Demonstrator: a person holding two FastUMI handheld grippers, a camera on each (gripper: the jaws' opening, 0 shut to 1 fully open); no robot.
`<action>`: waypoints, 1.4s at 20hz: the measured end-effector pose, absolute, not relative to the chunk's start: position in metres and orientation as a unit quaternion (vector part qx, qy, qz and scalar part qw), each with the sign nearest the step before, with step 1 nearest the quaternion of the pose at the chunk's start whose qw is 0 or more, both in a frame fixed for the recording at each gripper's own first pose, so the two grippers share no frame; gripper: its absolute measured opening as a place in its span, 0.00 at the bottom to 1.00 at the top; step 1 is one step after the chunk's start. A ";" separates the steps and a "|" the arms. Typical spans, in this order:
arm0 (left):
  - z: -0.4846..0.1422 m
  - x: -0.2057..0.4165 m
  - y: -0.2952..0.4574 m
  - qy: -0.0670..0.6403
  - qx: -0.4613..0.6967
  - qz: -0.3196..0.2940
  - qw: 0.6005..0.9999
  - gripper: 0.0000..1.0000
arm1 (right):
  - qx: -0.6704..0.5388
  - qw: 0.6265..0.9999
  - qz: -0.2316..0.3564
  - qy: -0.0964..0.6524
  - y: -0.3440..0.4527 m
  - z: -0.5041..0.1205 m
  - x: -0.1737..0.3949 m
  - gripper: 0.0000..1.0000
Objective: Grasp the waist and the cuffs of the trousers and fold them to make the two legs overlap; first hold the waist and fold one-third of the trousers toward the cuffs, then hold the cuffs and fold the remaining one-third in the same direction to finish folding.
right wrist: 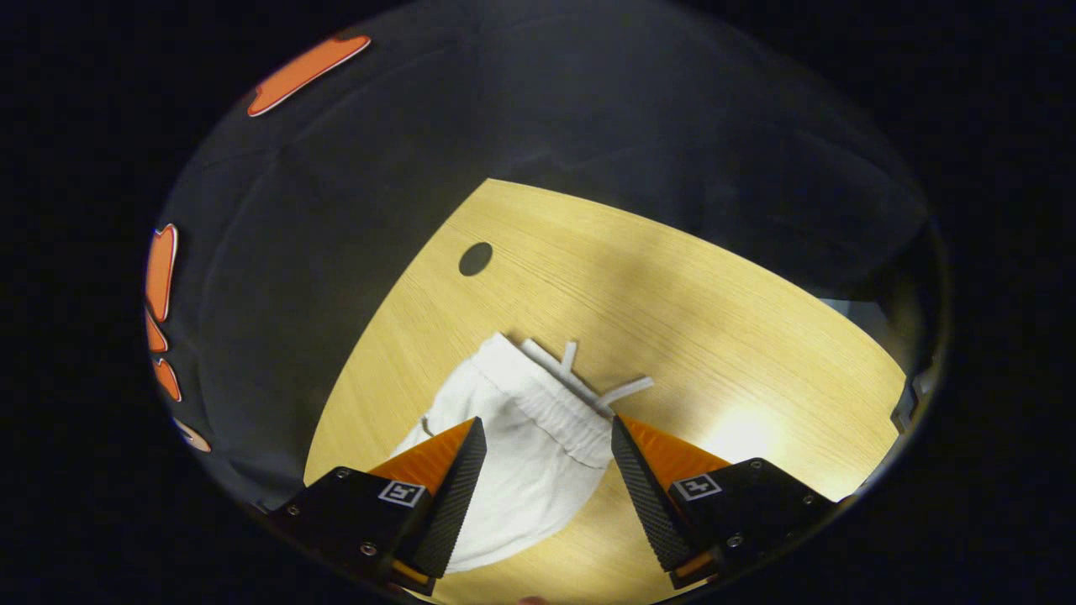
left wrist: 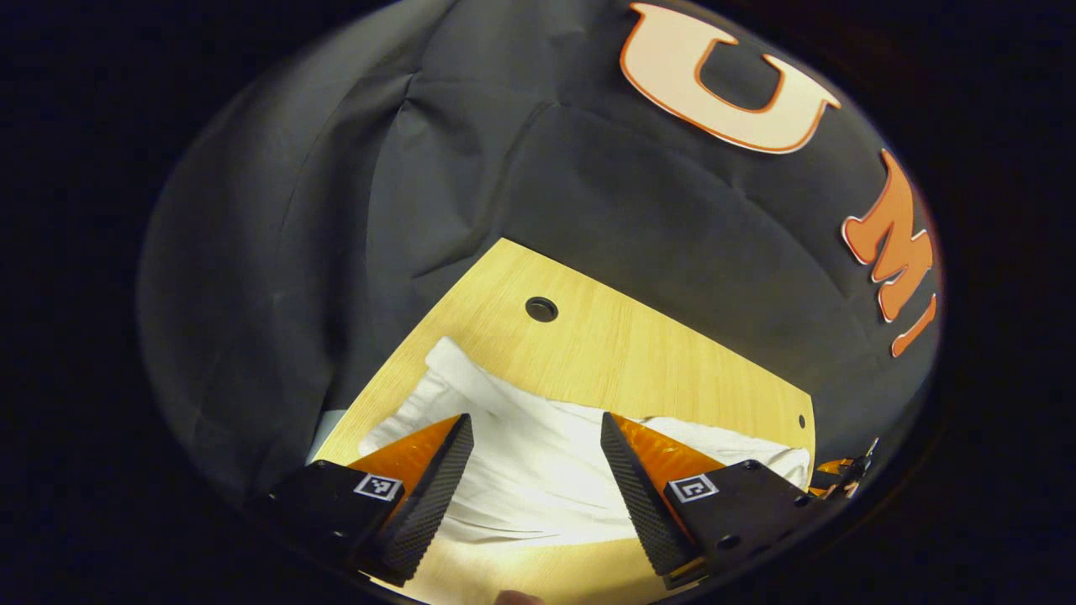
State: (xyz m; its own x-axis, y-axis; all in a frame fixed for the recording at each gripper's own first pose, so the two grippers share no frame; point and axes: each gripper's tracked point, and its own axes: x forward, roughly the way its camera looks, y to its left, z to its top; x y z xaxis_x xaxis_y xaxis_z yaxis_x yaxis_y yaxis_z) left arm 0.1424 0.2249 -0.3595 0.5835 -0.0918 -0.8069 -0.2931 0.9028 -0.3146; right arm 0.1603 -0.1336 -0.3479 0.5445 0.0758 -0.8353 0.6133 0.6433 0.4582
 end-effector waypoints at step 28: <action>-0.341 0.022 0.100 0.471 -0.242 0.024 0.848 1.00 | 0.543 0.779 -0.079 0.305 -0.133 -0.332 0.167 0.19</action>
